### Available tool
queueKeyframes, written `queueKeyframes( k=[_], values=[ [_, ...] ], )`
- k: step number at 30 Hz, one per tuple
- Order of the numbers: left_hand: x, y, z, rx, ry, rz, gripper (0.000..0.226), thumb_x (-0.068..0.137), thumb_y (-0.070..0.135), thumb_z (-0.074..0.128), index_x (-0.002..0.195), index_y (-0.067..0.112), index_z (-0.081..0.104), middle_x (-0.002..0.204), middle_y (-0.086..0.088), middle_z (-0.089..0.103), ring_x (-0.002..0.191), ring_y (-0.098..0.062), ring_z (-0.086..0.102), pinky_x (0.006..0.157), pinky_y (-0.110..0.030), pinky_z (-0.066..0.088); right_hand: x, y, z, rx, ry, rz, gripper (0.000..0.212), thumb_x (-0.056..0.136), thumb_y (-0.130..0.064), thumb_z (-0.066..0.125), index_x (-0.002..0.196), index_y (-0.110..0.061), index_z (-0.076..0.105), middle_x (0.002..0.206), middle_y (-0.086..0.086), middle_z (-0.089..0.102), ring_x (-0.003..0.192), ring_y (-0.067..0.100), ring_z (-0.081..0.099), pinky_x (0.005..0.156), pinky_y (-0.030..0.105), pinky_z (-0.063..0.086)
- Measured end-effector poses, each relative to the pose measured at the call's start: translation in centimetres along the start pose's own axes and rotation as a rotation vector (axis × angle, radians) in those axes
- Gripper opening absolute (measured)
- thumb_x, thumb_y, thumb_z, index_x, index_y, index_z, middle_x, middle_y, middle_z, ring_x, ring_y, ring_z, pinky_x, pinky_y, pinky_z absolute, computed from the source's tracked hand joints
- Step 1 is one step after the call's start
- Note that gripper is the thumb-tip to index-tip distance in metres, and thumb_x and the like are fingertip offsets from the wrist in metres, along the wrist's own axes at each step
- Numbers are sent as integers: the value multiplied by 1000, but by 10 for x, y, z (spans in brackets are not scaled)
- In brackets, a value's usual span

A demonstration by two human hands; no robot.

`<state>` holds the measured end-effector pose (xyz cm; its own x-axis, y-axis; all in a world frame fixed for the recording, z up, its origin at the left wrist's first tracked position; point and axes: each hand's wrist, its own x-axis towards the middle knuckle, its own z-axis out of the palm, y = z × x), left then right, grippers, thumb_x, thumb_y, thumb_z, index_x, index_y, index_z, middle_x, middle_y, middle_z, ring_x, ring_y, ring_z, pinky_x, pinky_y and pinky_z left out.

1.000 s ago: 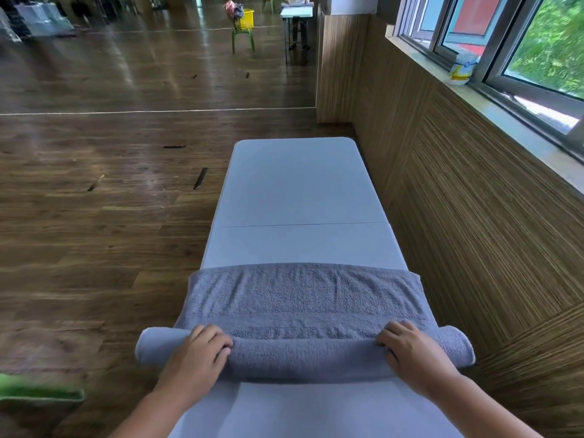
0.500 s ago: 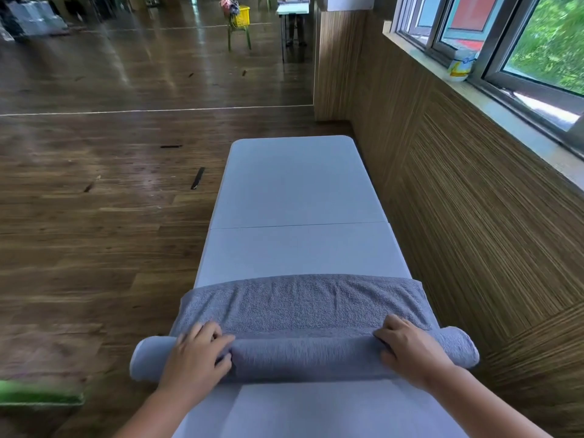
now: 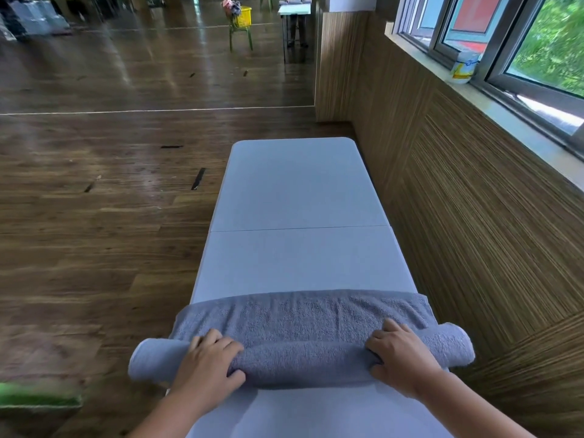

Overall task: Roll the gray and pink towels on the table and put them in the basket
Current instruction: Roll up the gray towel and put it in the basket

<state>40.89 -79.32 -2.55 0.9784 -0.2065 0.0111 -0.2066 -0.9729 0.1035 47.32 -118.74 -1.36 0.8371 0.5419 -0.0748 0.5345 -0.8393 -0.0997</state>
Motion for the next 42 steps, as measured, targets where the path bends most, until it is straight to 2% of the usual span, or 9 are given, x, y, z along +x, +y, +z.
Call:
queueKeyframes(
  k=[8, 13, 15, 20, 23, 30, 33, 36, 42],
  values=[
    [6, 8, 2, -43, 107, 1, 20, 79, 33, 49, 98, 36, 56, 100, 15, 51, 92, -18, 56, 77, -37, 51, 7, -2, 8, 194, 46, 83, 23, 73, -13, 63, 88, -27, 56, 92, -9, 51, 82, 20, 55, 64, 37, 49],
    [3, 15, 5, -49, 29, 7, 52, 68, 60, 68, 113, 36, 62, 118, 20, 57, 107, -12, 54, 91, -35, 40, 4, -9, 8, 19, -22, 1, 51, 62, -47, 55, 107, -25, 66, 102, -12, 61, 93, 19, 56, 76, 33, 53],
    [5, 17, 6, -14, -32, -4, 66, 54, 58, 78, 114, 33, 64, 117, 18, 60, 107, -13, 57, 93, -35, 35, 8, -11, 11, -7, -23, 23, 47, 57, -44, 60, 100, -26, 65, 96, -14, 62, 92, 18, 57, 74, 33, 52],
    [9, 12, 5, -10, -5, 39, 38, 57, 46, 65, 94, 35, 66, 95, 22, 62, 93, -11, 55, 88, -32, 31, 16, -16, 3, -15, -16, 16, 18, 48, -38, 68, 58, -28, 57, 62, -16, 54, 70, 13, 54, 56, 22, 44],
    [8, 8, 4, -4, 23, 46, 31, 61, 46, 60, 90, 37, 65, 98, 23, 57, 95, -10, 53, 86, -31, 33, 15, -16, 1, 61, -7, 28, 11, 66, -37, 56, 66, -26, 57, 71, -15, 56, 75, 14, 52, 51, 19, 27],
    [7, 11, 4, -1, 136, 56, 25, 86, 31, 49, 106, 40, 61, 114, 15, 59, 103, -16, 58, 86, -35, 43, 6, -12, 13, 126, 87, 87, 19, 84, -18, 66, 97, -30, 58, 105, -10, 46, 88, 15, 48, 49, 30, 48],
    [3, 9, 11, -4, 22, -2, 33, 91, 51, 48, 117, 43, 66, 132, 14, 60, 124, -16, 54, 102, -43, 36, 2, -15, 15, 106, 55, 32, 23, 82, -26, 57, 105, -22, 62, 108, -7, 49, 101, 20, 51, 72, 34, 56],
    [2, 9, 14, 70, -138, -25, 71, 70, 78, 56, 131, 41, 60, 143, 10, 52, 132, -18, 49, 108, -54, 25, 1, -18, 13, -2, 6, -5, 61, 63, -49, 53, 114, -17, 64, 111, -6, 57, 106, 23, 54, 100, 36, 43],
    [17, 20, -1, 45, -121, -83, 59, 48, 40, 81, 106, 38, 69, 105, 14, 60, 99, -16, 57, 97, -52, 40, 15, -16, 12, -7, 35, 40, 28, 48, -29, 69, 75, -27, 62, 75, -12, 57, 79, 17, 49, 76, 30, 50]
  ],
)
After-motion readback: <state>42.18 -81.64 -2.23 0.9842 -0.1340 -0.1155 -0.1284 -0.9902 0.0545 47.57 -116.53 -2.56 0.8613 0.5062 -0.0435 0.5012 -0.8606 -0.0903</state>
